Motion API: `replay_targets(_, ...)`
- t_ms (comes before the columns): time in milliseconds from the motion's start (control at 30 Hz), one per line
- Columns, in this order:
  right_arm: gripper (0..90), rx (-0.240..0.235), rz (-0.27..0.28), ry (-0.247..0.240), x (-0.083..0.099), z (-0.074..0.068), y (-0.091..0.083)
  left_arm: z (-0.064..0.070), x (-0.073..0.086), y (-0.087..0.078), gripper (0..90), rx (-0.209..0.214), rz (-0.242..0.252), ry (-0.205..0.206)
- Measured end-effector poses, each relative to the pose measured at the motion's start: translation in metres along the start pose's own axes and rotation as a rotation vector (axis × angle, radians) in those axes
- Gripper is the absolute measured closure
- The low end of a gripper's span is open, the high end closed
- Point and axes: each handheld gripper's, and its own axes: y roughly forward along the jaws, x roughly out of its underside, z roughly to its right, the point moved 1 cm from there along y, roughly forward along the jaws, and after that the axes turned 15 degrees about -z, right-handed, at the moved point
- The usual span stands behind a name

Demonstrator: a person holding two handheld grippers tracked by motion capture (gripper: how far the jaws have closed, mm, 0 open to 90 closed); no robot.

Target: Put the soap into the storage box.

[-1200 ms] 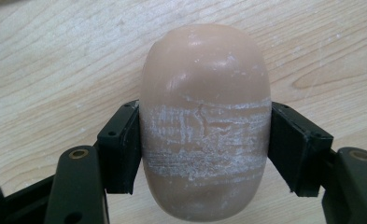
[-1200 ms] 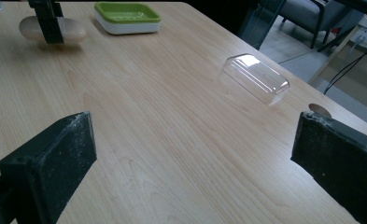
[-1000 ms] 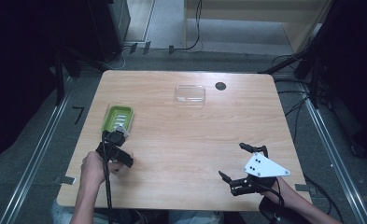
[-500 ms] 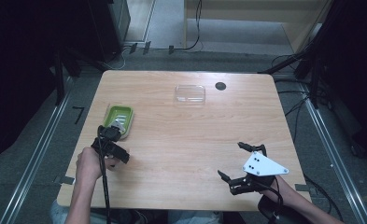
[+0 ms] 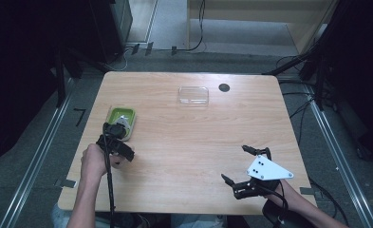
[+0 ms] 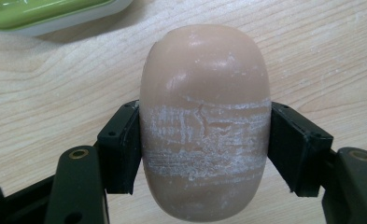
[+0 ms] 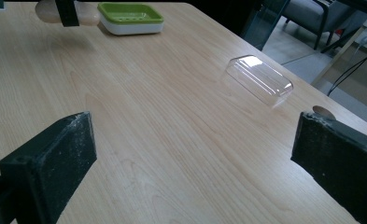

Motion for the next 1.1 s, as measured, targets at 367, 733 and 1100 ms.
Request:
replay_targets(367, 0.0, 0.000, -0.001, -0.005, -0.001, -0.001, 0.000, -0.007, -0.001, -0.007, 33.8, -0.002, 0.009, -0.014)
replay_targets(733, 0.0, -0.004, -0.002, -0.004, -0.002, -0.001, 0.001, -0.011, -0.009, -0.018, 33.8, -0.010, 0.012, -0.015)
replay_targets(1100, 0.0, -0.005, 0.001, 0.000, -0.001, -0.001, 0.001, -0.015, -0.020, -0.026, 33.8, -0.010, -0.003, -0.006)
